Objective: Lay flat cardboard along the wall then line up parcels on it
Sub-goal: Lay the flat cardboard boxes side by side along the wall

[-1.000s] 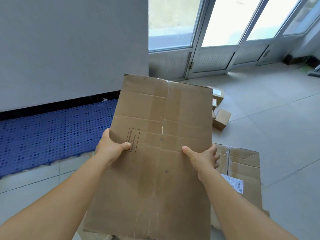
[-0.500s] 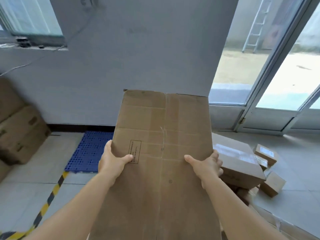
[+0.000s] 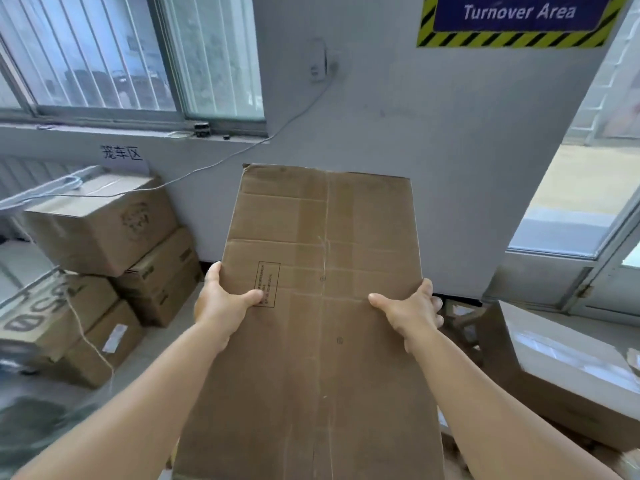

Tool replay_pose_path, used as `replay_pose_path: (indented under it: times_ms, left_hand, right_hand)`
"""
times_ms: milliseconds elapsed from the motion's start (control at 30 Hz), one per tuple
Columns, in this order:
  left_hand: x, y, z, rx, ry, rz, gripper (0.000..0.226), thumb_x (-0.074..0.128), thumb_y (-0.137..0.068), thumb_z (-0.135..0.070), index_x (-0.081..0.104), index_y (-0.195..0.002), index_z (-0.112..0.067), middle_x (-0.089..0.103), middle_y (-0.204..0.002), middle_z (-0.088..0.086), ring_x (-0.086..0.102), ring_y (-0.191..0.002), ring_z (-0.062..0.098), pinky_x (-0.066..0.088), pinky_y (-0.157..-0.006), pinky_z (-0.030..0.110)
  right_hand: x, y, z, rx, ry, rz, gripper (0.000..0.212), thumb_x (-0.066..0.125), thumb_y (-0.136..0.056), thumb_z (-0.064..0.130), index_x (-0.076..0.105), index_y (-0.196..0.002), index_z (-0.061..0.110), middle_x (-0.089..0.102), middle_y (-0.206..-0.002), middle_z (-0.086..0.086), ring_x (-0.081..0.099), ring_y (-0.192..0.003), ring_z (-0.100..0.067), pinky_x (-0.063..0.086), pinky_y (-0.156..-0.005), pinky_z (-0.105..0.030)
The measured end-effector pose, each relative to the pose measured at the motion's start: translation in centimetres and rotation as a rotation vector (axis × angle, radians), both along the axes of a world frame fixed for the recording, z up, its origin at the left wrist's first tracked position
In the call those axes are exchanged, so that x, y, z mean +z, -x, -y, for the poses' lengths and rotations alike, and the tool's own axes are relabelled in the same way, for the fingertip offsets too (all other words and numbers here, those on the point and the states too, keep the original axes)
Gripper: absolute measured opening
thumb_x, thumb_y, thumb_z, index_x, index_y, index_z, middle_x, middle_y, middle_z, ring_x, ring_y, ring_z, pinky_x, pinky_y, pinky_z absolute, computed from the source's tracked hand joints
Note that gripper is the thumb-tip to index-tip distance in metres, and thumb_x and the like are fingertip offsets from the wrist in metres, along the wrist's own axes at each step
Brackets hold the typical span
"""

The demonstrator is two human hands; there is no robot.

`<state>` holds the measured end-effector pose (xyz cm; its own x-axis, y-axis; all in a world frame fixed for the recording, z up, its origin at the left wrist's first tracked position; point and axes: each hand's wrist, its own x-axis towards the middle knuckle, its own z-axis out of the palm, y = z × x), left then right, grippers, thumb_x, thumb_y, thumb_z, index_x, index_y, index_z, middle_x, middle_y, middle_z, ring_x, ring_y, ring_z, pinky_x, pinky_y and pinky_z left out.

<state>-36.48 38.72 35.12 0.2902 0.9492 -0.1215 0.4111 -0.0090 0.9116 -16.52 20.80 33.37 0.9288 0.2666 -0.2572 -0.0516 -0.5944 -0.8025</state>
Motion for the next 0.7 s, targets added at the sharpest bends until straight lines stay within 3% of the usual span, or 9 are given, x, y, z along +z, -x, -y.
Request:
replay_pose_path:
  times_ms: [400,700]
  left_hand:
    - [1.6,9.7,-11.1,0.188,-0.012,0.045,0.087,0.077,-0.077,-0.025,0.025,-0.147,-0.034,0.052,-0.127,-0.008,0.050,-0.117,0.021,0.041,-0.091,0.032]
    - [-1.0,6.9,-21.6,0.259,0.015,0.037,0.090,0.079,-0.076,-0.023,0.024,-0.147,-0.032,0.050,-0.133,-0.006,0.049,-0.121,0.022,0.040,-0.100,0.034]
  right_hand:
    - [1.9,6.4,-14.7,0.205,-0.086,0.027,0.105,0.078,-0.069,0.050,0.012,-0.147,0.026,0.024,-0.146,-0.004,0.026,-0.130,-0.034,0.030,-0.107,-0.054]
    - [0.0,2.6,-26.3,0.287,-0.097,-0.003,0.102,0.077,-0.071,0.047,0.013,-0.147,0.026,0.023,-0.146,-0.002,0.026,-0.130,-0.032,0.029,-0.108,-0.052]
